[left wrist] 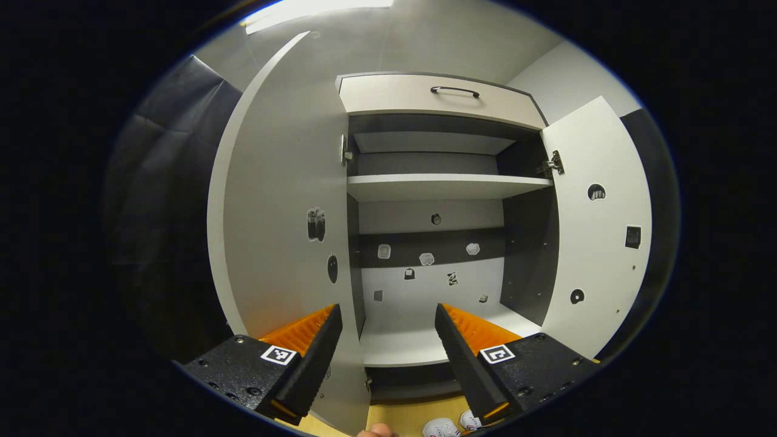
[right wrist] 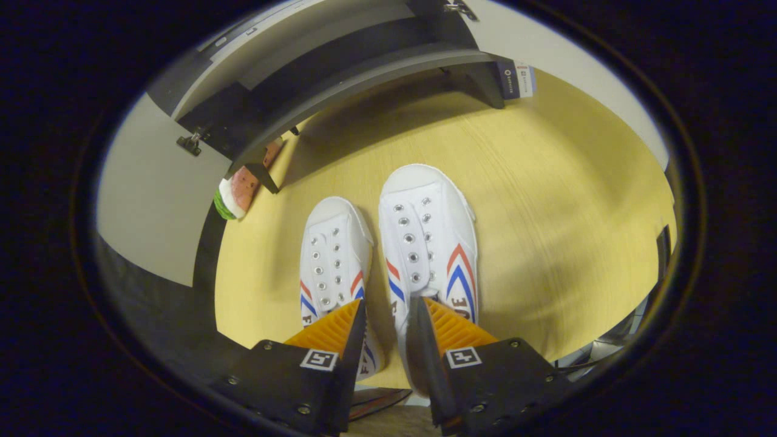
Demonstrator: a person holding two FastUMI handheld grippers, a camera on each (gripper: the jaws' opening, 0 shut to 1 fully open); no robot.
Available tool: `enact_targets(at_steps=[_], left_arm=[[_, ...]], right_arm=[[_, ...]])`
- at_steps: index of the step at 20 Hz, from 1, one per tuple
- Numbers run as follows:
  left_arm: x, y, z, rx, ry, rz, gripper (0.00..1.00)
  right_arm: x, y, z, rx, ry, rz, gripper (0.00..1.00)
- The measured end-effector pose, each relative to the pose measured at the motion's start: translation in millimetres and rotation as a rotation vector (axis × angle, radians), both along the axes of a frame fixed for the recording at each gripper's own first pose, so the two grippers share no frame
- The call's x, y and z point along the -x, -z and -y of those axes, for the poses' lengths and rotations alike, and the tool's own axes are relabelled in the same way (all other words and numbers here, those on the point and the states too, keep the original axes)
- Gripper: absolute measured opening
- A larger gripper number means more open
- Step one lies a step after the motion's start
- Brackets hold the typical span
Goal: Grab one shoe with the right hand and put it into the shoe cabinet, grab the other shoe with the left hand and put it into the shoe cabinet; then close the right door with the right hand and the left door with the left hand.
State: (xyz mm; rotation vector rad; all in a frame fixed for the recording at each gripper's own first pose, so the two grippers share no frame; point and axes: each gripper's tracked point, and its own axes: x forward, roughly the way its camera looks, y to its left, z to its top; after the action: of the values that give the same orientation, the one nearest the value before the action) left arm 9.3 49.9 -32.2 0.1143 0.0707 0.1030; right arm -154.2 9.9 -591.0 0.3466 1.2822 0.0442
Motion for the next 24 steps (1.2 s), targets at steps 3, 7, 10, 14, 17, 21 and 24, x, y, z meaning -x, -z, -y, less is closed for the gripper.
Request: enact_targets(at_steps=[3, 7, 10, 14, 17, 21, 24], left_arm=[[0.3, -0.7, 0.2, 0.003, 0.003, 0.000, 0.94], [0.8, -0.8, 0.4, 0.006, 0.006, 0.002, 0.94], [0.9, -0.9, 1.0, 0.009, 0.009, 0.003, 0.94], [1.1, -0.9, 1.1, 0.009, 0.011, 0.003, 0.94], [1.0, -0.7, 0.8, 0.007, 0.012, 0.003, 0.94], [1.1, -0.8, 1.2, 0.007, 0.014, 0.002, 0.94], [1.3, 0.3, 1.3, -0.003, 0.014, 0.000, 0.94]], right_arm=[[1.8, 1.7, 4.6, -0.006, 0.016, -0.006, 0.49], [2.8, 7.0, 6.9, 0.021, 0.010, -0.017, 0.47], [2.2, 12.0, 4.3, 0.046, -0.001, -0.036, 0.48], [1.6, 16.9, 8.5, 0.108, -0.034, -0.045, 0.30], [1.4, 18.7, 7.7, 0.148, -0.060, -0.037, 0.16], [-4.6, 26.1, 3.3, 0.174, -0.087, -0.007, 0.07], [-3.6, 14.2, 1.8, 0.201, -0.087, 0.033, 0.00]])
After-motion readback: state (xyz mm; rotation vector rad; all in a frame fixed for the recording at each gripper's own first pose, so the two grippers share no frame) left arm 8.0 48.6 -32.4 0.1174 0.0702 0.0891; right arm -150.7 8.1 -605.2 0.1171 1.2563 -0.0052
